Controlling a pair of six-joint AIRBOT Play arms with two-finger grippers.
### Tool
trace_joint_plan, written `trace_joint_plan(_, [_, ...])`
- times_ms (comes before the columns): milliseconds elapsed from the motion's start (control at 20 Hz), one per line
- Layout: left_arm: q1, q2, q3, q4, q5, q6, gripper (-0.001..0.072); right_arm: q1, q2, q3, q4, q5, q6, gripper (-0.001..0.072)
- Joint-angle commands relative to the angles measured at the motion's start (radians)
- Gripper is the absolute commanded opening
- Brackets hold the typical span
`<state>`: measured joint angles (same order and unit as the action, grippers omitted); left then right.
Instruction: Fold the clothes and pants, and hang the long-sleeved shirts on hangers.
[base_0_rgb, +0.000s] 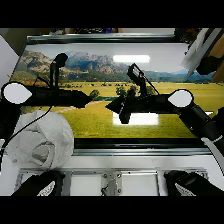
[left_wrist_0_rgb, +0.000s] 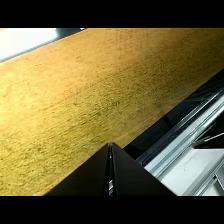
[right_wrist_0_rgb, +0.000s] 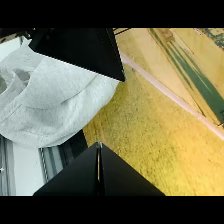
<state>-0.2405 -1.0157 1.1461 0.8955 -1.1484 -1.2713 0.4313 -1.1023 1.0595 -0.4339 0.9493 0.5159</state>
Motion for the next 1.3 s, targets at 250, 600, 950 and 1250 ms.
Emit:
trace_joint_plan(250, [-0.001,-0.014,-0.002,-0.001,0.001,0.0,0.0013,0.001,-0.015,-0.002,0.004,0.0,0.0,0.0027])
trace_joint_plan(600, [0.064,-0.015,0.057,0.004,-0.093,-0.008,0.0013,0.001,-0.016,-0.002,0.004,0.0,0.0,0.0027])
trace_joint_plan(950, [0.229,0.122,0.016,0.784,-0.341,-0.356,0.0067,0.001,-0.016,-0.002,0.004,0.0,0.0,0.0027])
trace_joint_plan(1250, [0.359,0.271,-0.418,0.745,-0.076,-0.412,0.07,0.001,-0.016,-0.002,0.004,0.0,0.0,0.0027])
